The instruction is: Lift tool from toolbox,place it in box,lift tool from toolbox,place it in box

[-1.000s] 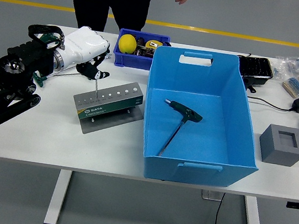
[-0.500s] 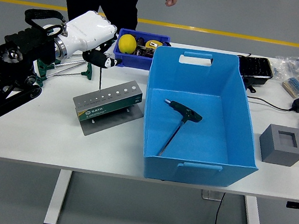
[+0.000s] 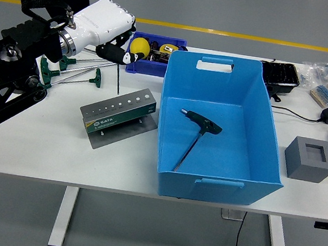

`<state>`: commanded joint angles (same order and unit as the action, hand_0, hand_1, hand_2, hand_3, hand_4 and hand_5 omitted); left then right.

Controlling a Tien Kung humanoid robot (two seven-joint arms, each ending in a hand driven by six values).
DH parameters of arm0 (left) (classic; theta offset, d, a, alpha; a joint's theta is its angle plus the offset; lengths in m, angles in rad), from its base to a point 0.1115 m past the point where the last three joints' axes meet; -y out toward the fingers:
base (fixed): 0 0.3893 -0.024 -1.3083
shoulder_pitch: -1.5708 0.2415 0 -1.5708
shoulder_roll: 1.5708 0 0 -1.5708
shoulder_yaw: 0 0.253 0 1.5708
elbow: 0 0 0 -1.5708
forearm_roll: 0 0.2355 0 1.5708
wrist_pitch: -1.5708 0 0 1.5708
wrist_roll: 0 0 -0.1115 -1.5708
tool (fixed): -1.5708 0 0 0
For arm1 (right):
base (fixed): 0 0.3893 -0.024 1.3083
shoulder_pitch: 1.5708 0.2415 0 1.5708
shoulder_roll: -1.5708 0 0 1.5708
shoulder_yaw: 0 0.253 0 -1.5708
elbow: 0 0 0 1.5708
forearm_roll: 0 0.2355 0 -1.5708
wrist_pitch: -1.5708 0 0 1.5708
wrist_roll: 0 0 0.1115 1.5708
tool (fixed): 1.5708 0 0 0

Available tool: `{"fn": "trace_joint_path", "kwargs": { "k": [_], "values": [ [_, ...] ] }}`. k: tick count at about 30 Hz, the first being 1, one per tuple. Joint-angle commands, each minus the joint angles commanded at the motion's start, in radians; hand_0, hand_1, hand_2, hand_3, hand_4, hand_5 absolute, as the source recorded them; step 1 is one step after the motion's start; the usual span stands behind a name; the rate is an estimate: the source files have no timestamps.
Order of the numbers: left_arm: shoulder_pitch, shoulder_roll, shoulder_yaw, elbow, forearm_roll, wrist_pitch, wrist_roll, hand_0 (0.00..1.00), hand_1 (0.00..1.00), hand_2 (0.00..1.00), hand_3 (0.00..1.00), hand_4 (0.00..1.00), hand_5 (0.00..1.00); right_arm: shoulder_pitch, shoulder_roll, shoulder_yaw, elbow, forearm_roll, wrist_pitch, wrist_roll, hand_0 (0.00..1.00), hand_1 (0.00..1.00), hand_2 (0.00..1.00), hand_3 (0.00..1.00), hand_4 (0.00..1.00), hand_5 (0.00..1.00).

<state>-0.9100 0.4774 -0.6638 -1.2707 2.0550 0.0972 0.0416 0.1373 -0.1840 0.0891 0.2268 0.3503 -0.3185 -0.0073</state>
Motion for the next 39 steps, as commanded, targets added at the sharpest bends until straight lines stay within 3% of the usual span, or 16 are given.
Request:
{"fn": "trace_joint_path", "kwargs": {
  "k": [10,18,27,31,39],
  "values": [
    [0.010,-0.049,-0.073,-0.104,-0.016,0.010,0.005,0.110,0.002,0.012,0.047,0.714,0.596,-0.003,0.001,0.005,0.001,-0.008,-0.002,-0.002,0.701,0.673,0.720,0.551,0.786,0.689],
    [0.032,-0.132,-0.069,-0.148,-0.050,0.029,0.001,0.111,0.002,0.015,0.047,0.712,0.614,0.000,0.000,0.006,0.002,-0.009,-0.002,-0.002,0.702,0.673,0.720,0.550,0.786,0.688],
    [0.077,-0.252,-0.032,-0.067,-0.085,0.075,-0.043,0.100,0.002,0.013,0.047,0.714,0.617,0.018,-0.007,0.009,0.005,-0.024,-0.003,-0.005,0.703,0.673,0.720,0.550,0.786,0.688],
    [0.091,-0.280,-0.024,-0.030,-0.103,0.104,-0.075,0.079,0.002,0.012,0.048,0.721,0.620,0.024,-0.010,0.005,0.006,-0.019,-0.002,-0.002,0.706,0.673,0.720,0.551,0.786,0.688],
    [0.094,-0.317,0.015,0.029,-0.206,0.185,-0.193,0.065,0.002,0.012,0.047,0.737,0.623,0.030,-0.014,0.004,0.007,-0.021,-0.002,-0.001,0.705,0.673,0.720,0.550,0.786,0.689]
  ]
}}
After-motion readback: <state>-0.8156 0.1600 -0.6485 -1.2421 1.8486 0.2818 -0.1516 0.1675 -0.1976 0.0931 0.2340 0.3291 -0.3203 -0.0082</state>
